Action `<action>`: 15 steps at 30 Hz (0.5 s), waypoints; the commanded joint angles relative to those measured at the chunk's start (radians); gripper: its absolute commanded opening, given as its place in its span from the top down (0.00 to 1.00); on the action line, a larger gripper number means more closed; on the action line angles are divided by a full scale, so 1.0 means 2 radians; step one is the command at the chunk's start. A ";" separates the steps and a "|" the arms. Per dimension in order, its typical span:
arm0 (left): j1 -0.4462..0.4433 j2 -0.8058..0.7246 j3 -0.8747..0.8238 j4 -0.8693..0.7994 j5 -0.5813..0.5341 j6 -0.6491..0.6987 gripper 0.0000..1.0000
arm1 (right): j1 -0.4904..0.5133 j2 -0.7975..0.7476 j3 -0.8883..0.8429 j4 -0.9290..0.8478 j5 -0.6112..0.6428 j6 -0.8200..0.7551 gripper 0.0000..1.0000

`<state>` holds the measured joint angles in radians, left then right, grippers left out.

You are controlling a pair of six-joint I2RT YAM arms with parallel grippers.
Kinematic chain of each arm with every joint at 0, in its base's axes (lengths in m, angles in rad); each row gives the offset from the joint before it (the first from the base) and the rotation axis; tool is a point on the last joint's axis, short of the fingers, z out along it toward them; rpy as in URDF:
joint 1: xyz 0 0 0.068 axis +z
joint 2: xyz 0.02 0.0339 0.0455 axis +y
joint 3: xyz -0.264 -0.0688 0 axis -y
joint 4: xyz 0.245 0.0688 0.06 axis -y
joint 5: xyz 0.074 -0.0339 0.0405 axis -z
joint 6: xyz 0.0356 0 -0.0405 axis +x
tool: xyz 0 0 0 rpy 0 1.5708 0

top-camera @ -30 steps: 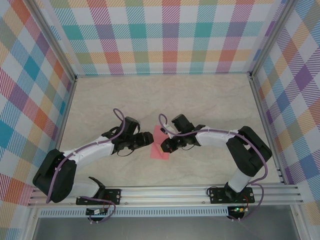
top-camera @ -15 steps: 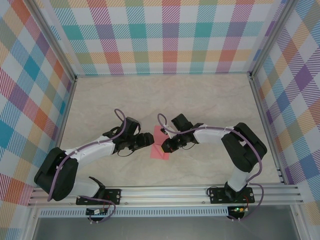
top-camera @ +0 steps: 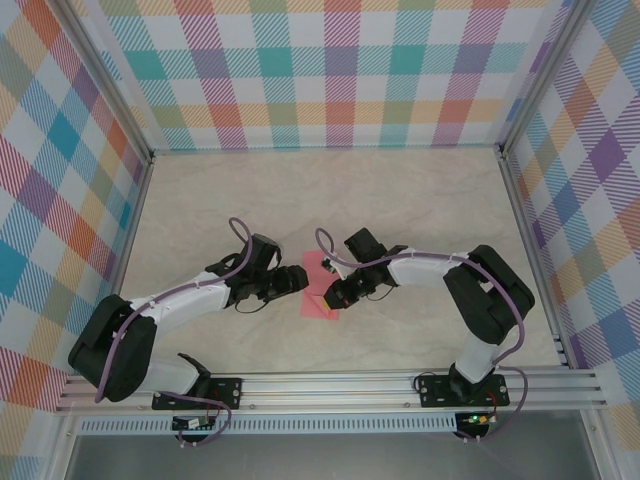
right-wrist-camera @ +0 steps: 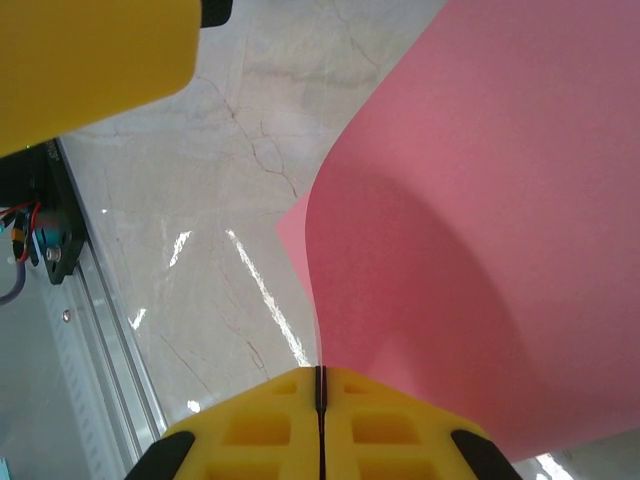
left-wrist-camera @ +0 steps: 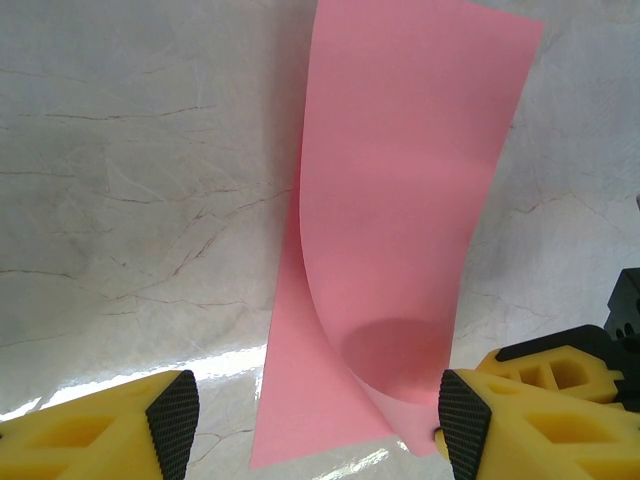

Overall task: Fold a paper plane with a square sheet of paper (pick it up from the middle)
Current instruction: Fold the triangle a second time at the center of the table.

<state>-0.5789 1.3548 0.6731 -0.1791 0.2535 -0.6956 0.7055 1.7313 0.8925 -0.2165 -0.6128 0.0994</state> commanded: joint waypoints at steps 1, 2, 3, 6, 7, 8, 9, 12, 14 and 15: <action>0.006 0.000 0.004 0.011 0.005 -0.003 0.33 | -0.003 -0.014 0.007 -0.021 -0.033 -0.028 0.93; 0.006 0.001 0.003 0.011 0.007 -0.003 0.33 | -0.003 -0.013 0.009 -0.027 -0.042 -0.034 0.93; 0.006 0.001 0.004 0.011 0.007 -0.003 0.33 | -0.003 -0.012 0.011 -0.034 -0.046 -0.037 0.93; 0.006 -0.001 0.002 0.011 0.005 -0.003 0.33 | -0.003 -0.014 0.007 -0.034 -0.038 -0.038 0.93; 0.006 0.000 0.002 0.011 0.005 -0.003 0.33 | -0.003 -0.014 0.006 -0.034 -0.038 -0.037 0.93; 0.006 0.000 0.003 0.011 0.006 -0.003 0.33 | -0.003 -0.014 0.006 -0.033 -0.038 -0.037 0.93; 0.006 0.000 0.003 0.011 0.006 -0.003 0.33 | -0.003 -0.015 0.005 -0.031 -0.035 -0.034 0.93; 0.006 -0.001 0.004 0.011 0.007 -0.004 0.33 | -0.004 -0.013 0.006 -0.029 -0.018 -0.032 0.93; 0.006 -0.001 0.006 0.009 0.007 -0.004 0.33 | -0.006 -0.010 0.009 -0.030 -0.016 -0.035 0.93; 0.006 -0.002 0.008 0.007 0.007 -0.003 0.33 | -0.008 -0.007 0.010 -0.031 -0.015 -0.035 0.93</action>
<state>-0.5789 1.3548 0.6731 -0.1768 0.2535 -0.6960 0.7013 1.7264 0.8925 -0.2573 -0.6399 0.0624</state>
